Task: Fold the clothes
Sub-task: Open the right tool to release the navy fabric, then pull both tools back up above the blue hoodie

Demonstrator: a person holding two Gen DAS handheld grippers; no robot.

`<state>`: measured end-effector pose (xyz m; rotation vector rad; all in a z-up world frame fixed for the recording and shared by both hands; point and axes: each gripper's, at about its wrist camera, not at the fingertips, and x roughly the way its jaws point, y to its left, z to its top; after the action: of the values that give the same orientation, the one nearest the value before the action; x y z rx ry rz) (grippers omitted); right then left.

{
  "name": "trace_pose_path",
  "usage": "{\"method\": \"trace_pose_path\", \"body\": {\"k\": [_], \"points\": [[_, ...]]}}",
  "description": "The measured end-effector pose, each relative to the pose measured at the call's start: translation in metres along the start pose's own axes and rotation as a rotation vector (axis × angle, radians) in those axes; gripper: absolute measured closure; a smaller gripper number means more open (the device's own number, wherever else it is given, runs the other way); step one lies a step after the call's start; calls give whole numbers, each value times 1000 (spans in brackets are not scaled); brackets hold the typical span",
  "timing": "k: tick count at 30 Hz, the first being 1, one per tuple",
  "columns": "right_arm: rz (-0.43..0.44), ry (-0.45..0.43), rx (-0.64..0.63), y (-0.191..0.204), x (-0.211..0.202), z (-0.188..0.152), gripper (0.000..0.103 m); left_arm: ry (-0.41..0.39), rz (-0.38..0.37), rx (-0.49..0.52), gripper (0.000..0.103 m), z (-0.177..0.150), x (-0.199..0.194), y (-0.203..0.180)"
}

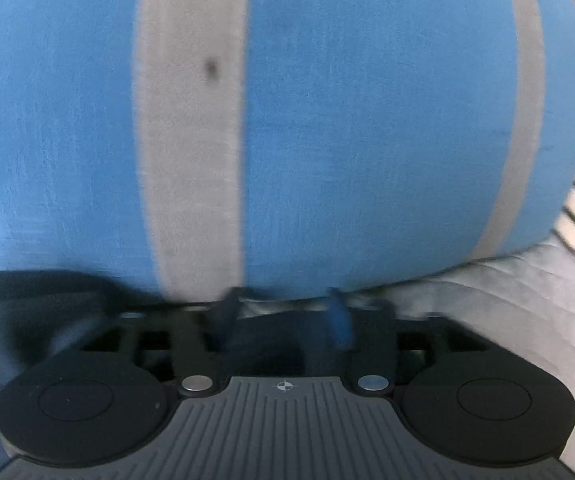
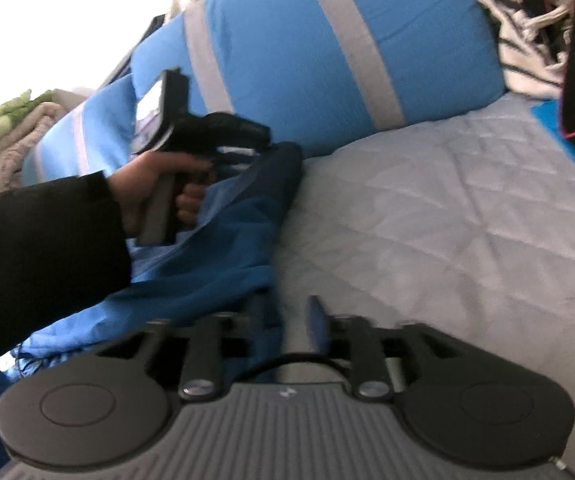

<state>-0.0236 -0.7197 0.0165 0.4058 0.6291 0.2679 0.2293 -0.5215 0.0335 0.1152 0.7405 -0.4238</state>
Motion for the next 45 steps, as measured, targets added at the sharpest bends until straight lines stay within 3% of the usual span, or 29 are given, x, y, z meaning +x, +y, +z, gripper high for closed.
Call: {"method": "trace_pose_path", "body": {"k": [1, 2, 7, 16, 23, 28, 35, 45], "points": [[-13, -1, -9, 1, -4, 1, 20, -16, -5, -10, 33, 0, -5, 3], [-29, -5, -22, 3, -7, 2, 11, -25, -15, -15, 32, 0, -11, 6], [-107, -2, -89, 16, -21, 8, 1, 2, -49, 5, 32, -1, -37, 16], [-180, -22, -145, 45, -42, 20, 0, 7, -86, 10, 32, -21, -118, 40], [-184, -42, -141, 65, -68, 38, 0, 20, -107, 11, 32, -32, -187, 66], [-184, 3, -127, 75, -83, 53, 0, 30, -121, 12, 32, -40, -235, 85], [-266, 81, -183, 101, -94, 59, 0, 88, -115, 20, 31, -60, -295, 112], [-307, 124, -255, 137, -108, 58, 0, 55, -88, 1, 31, -87, -369, 146]]}}
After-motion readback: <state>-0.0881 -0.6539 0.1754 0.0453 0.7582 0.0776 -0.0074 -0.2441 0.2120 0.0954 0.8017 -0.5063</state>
